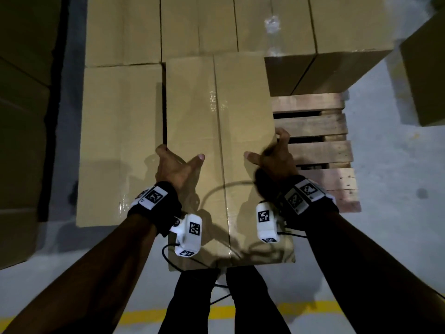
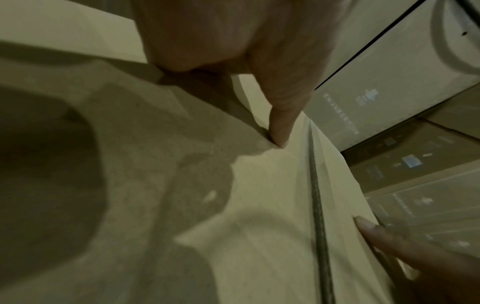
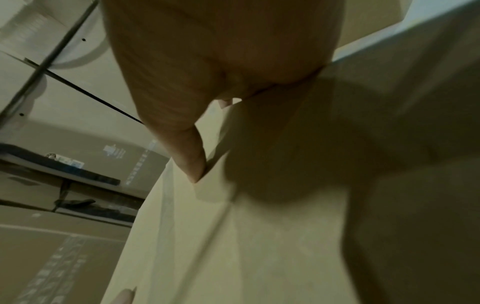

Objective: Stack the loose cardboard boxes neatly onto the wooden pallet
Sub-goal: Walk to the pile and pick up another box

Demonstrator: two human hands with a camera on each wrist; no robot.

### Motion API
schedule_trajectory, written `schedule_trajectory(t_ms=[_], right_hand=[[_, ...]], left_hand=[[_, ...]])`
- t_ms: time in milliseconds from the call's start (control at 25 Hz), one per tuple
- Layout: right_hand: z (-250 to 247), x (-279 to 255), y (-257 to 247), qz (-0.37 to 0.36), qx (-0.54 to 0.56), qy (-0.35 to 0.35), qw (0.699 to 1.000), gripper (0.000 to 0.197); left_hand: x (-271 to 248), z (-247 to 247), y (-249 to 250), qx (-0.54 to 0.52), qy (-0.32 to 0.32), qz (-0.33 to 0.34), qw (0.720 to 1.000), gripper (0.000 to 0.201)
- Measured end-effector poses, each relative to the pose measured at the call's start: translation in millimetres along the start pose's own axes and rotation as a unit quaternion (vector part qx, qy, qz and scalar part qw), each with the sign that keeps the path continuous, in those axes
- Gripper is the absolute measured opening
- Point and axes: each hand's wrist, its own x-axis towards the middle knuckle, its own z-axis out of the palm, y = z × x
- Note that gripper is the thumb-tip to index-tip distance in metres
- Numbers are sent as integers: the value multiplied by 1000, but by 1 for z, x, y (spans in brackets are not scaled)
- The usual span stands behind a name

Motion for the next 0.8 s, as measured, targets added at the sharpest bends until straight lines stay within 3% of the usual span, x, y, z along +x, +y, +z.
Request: schedule_trajectory(t_ms=[240,440,640,800], right_hand=[[35,48,27,-4,-3,4,1000,88],[52,73,40,-13,11,10,1000,89],[69,92,48,-44,47,6,998,88],[79,99,54,-62,82,-2,995,82]], left_hand=[[42,17,-16,12,8,14,1000,92],[71,28,-32,40,40,64,996,90],[88,33,-31,126,70,80,986,111],[100,33,-28,171,80,76,979,111]])
